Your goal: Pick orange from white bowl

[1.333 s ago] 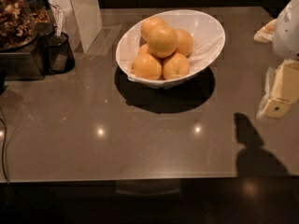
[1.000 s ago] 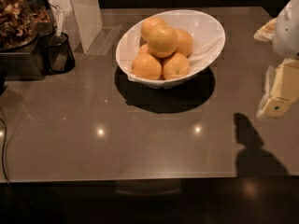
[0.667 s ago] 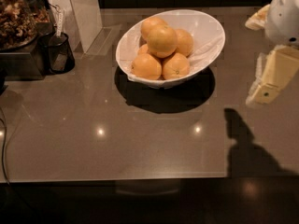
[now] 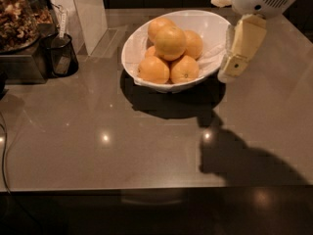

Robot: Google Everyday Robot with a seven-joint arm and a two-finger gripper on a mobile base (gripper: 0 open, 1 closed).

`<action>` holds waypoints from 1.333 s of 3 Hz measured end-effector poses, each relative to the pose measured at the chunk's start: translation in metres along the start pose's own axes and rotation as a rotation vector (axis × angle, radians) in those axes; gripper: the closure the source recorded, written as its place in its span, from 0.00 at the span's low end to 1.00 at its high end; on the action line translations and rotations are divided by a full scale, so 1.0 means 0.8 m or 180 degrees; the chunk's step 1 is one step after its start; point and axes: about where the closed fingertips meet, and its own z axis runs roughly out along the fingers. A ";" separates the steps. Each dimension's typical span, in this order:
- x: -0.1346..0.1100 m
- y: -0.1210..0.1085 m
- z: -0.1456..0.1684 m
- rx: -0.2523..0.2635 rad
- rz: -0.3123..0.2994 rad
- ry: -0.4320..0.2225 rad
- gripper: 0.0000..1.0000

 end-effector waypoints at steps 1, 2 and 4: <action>-0.004 -0.003 -0.001 0.0030 -0.0011 -0.0018 0.00; -0.002 -0.021 0.011 0.0033 0.0094 -0.0120 0.00; -0.054 -0.079 0.052 0.0019 -0.0081 -0.0301 0.00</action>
Offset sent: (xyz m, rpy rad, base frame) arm 0.0391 -0.0019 -0.0117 0.0932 0.0224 -0.0464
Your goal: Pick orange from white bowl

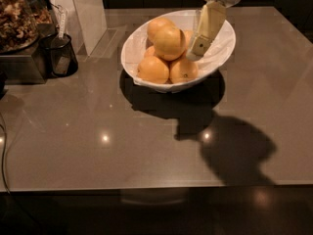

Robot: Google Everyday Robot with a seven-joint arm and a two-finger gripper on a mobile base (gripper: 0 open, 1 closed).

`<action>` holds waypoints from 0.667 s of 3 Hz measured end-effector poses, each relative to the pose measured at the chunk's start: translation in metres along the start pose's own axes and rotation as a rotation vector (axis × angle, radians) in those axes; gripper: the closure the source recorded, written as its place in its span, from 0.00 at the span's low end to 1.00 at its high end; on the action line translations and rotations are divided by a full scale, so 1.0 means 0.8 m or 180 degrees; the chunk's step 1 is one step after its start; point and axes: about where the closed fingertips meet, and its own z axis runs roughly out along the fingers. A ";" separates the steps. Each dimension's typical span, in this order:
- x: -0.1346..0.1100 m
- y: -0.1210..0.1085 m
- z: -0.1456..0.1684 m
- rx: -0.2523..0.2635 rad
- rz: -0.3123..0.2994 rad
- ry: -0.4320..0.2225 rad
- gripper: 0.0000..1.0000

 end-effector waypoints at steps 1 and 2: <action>0.001 -0.023 0.022 -0.0043 0.0040 -0.0130 0.00; -0.012 -0.047 0.061 -0.0146 0.0024 -0.0309 0.00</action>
Offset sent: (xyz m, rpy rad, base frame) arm 0.0836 0.0467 -0.0406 0.1485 0.0687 0.0847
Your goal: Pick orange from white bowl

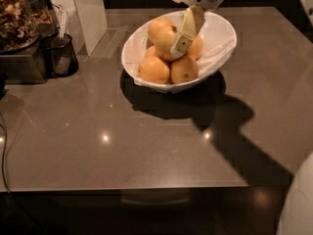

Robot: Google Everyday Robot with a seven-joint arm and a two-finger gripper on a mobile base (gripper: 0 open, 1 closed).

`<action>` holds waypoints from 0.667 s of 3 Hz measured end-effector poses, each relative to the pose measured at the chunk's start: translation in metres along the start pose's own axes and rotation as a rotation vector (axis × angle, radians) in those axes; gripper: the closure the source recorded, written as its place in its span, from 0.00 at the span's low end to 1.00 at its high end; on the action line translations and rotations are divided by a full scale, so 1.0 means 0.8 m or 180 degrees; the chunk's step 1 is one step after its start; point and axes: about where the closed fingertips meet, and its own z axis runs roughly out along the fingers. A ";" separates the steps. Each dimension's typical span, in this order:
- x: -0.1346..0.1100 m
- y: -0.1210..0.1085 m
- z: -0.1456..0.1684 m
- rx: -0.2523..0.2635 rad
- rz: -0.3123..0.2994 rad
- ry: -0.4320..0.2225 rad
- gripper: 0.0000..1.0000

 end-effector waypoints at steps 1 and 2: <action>0.001 -0.003 0.003 0.0000 0.0007 -0.0009 0.19; 0.001 -0.003 0.003 0.0000 0.0006 -0.0009 0.18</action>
Offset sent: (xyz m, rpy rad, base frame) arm 0.0028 0.0004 -0.0017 0.0032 0.0009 -0.0009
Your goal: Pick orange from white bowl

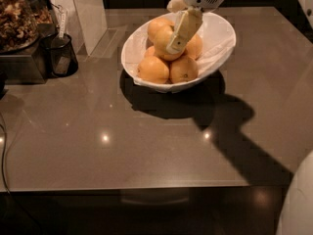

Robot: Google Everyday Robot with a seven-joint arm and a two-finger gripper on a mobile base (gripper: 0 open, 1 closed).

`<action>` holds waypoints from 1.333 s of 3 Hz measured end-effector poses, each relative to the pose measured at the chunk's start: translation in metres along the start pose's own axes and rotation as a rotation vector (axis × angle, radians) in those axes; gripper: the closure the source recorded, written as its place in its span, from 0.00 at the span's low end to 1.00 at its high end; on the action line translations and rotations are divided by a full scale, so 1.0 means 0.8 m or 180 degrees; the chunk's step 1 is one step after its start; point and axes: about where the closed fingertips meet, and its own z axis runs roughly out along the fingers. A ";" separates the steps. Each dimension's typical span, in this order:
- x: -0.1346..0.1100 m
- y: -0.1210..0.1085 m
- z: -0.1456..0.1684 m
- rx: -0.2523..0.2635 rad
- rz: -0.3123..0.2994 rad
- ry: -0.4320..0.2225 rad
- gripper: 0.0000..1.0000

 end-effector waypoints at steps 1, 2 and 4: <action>0.000 0.000 0.023 -0.0169 0.0024 -0.0065 0.05; 0.003 0.001 0.053 -0.0397 0.0057 -0.0111 0.13; 0.009 0.002 0.075 -0.0582 0.0117 -0.0121 0.38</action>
Offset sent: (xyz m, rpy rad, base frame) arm 0.0137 0.0254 -0.0542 0.0337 0.2012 0.0998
